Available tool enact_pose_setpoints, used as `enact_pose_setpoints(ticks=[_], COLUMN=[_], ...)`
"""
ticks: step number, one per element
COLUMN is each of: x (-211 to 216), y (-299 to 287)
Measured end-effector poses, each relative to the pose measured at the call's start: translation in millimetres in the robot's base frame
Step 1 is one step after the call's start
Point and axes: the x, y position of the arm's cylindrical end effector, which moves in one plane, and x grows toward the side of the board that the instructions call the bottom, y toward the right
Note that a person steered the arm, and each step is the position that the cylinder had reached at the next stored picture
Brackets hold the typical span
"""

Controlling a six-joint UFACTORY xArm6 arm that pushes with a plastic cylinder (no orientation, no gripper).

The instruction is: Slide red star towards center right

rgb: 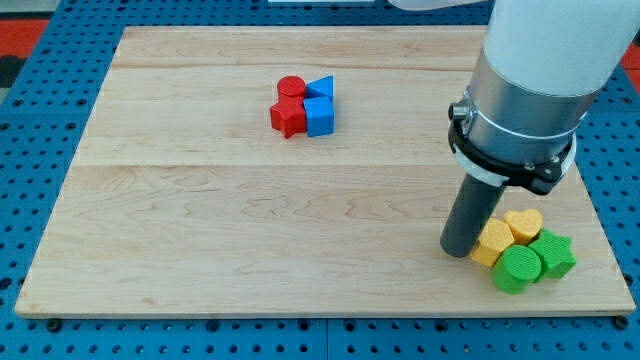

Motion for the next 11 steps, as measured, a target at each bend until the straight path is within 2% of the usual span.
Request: enact_pose_setpoints(ticks=[1, 2, 5, 6, 8, 11], x=[-10, -66, -125, -154, -166, -211], y=[-70, -98, -234, -242, -193, -186])
